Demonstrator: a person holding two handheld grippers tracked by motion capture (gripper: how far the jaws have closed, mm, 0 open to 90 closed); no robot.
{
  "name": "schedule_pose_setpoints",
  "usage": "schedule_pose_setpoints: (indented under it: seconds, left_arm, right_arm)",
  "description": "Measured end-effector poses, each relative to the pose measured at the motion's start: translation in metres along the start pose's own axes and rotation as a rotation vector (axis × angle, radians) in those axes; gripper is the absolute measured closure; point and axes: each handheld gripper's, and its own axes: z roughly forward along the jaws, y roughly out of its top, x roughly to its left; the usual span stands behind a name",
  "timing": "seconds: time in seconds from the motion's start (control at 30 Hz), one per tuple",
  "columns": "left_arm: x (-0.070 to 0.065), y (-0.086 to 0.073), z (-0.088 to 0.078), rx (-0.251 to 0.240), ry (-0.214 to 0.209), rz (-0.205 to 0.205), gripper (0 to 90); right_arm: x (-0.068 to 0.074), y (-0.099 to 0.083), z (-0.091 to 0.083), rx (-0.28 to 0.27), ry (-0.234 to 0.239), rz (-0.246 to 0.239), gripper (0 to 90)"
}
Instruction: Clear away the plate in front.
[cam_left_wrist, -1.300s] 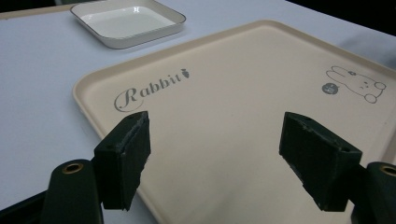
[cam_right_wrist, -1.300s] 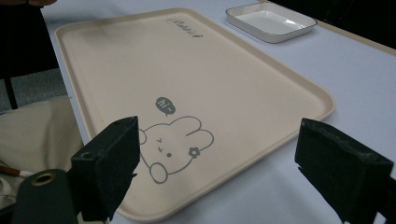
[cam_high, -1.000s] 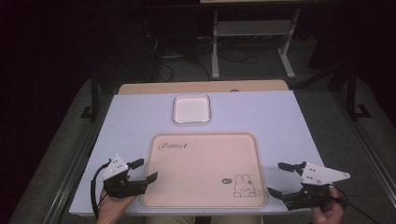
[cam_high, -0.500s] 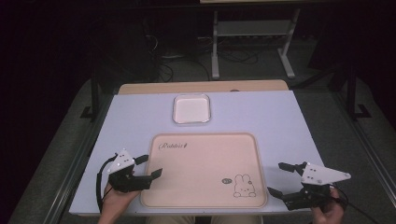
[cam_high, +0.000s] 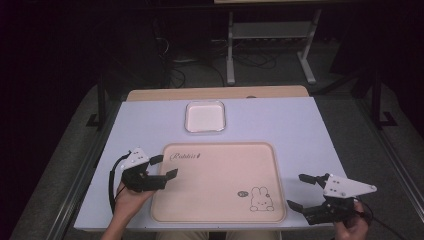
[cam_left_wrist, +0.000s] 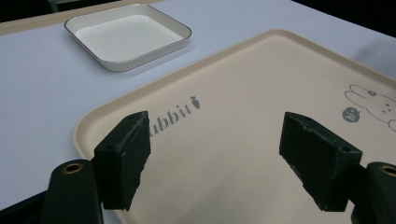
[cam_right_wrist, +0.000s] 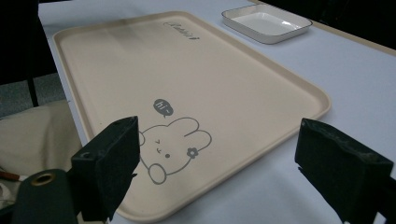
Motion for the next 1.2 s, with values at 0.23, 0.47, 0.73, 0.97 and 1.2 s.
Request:
schedule_pose_setpoints:
  seconds: [0.23, 0.47, 0.73, 0.97, 1.2]
  left_arm:
    - [0.003, 0.014, 0.013, 0.021, -0.008, 0.006, 24.4]
    - [0.008, 0.025, 0.025, 0.04, -0.005, 0.002, 24.4]
    - [0.01, 0.034, 0.035, 0.044, 0.012, 0.009, 24.4]
    - [0.017, 0.043, 0.042, 0.032, 0.007, -0.028, 24.5]
    - [0.026, 0.055, 0.05, 0.048, 0.031, -0.034, 25.2]
  right_arm:
    - [0.0, 0.0, 0.0, -0.001, 0.003, -0.002, 13.1]
    - [0.0, 0.0, 0.0, -0.004, 0.003, 0.0, 13.1]
    - [-0.001, 0.0, -0.001, -0.01, 0.003, -0.001, 13.2]
    - [-0.002, 0.0, 0.001, -0.003, 0.01, -0.002, 13.1]
    - [-0.002, 0.0, 0.001, -0.001, 0.01, -0.001, 13.1]
